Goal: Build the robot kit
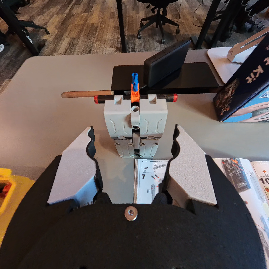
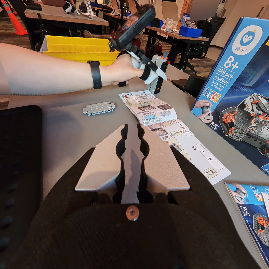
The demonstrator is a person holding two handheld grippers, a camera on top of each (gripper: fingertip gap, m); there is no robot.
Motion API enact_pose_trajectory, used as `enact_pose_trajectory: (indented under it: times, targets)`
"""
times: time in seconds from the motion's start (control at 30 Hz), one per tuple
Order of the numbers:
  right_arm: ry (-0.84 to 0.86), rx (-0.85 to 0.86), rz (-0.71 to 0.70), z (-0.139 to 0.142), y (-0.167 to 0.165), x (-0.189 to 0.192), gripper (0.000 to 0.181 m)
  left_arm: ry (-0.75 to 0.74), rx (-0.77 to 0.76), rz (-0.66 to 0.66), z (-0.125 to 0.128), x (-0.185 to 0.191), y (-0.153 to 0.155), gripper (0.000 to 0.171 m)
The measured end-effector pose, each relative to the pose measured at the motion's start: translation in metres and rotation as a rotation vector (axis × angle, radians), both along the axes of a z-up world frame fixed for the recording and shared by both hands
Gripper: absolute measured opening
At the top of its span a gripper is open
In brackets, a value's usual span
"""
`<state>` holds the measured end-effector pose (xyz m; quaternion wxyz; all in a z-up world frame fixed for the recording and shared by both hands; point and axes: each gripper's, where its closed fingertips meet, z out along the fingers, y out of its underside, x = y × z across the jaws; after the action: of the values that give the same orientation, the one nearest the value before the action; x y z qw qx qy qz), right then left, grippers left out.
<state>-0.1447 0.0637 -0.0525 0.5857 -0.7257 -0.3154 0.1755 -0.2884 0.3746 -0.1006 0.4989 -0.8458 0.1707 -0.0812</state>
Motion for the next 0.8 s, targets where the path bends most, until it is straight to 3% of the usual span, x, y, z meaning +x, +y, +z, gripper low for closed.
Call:
enact_pose_trajectory:
  times: [0.5, 0.6, 0.8]
  targets:
    - [-0.053, -0.006, -0.005, -0.008, 0.001, 0.001, 0.013, -0.026, 0.011, 0.017, -0.007, 0.004, 0.014, 0.088]
    - [-0.061, -0.008, -0.001, -0.009, 0.001, 0.000, 0.013, -0.031, 0.013, 0.005, -0.007, 0.005, 0.015, 0.077]
    - [-0.076, -0.009, 0.008, -0.010, 0.000, -0.002, 0.013, -0.015, 0.017, -0.054, -0.007, 0.003, 0.012, 0.076]
